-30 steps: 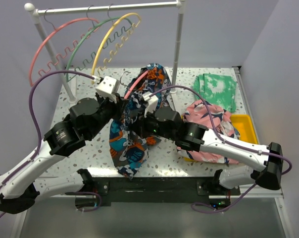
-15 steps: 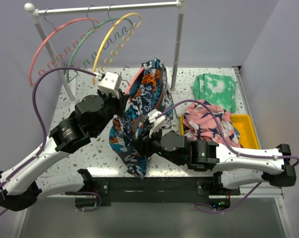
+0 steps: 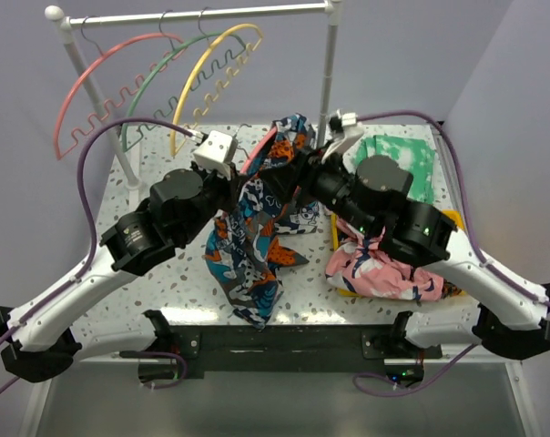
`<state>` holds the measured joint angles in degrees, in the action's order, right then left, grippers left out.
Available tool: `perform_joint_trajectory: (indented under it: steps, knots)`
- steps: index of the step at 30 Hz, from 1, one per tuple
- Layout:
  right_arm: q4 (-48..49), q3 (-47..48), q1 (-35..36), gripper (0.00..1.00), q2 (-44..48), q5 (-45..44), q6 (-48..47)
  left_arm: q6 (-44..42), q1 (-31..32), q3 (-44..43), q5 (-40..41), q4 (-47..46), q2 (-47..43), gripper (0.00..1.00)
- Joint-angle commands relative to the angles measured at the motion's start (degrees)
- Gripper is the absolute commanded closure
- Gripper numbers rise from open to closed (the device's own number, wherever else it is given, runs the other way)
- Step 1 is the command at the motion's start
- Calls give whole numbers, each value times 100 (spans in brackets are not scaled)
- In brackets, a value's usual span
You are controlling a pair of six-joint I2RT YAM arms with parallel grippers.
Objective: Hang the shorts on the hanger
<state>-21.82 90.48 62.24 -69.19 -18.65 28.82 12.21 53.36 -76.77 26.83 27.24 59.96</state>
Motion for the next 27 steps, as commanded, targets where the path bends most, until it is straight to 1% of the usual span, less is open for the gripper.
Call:
perform_joint_trajectory:
  steps: [1, 3, 6, 8, 12, 15, 23, 27]
  knots:
    - [-199, 769, -422, 48, -629, 424, 773, -157, -19, -268, -134, -422, -2, 100]
    - [-59, 840, -598, 48, -736, 538, 1071, -166, -10, -259, -143, -439, 15, 100]
    - [134, 945, -704, 46, -920, 705, 1266, -175, -19, -233, -169, -474, 24, 100]
    - [82, 1155, -722, 45, -1139, 731, 1363, -184, -19, -198, -213, -518, 50, 100]
    - [117, 1279, -766, 45, -1334, 697, 1512, -175, -10, -136, -257, -553, 77, 100]
    - [213, 1209, -827, 45, -1352, 530, 1627, -175, -19, -92, -292, -589, 77, 100]
    - [600, 814, -889, 45, -1132, 521, 1768, -210, -19, -13, -284, -562, 59, 100]
    - [592, 936, -898, 45, -1149, 398, 1688, -210, -10, -31, -406, -554, 94, 100]
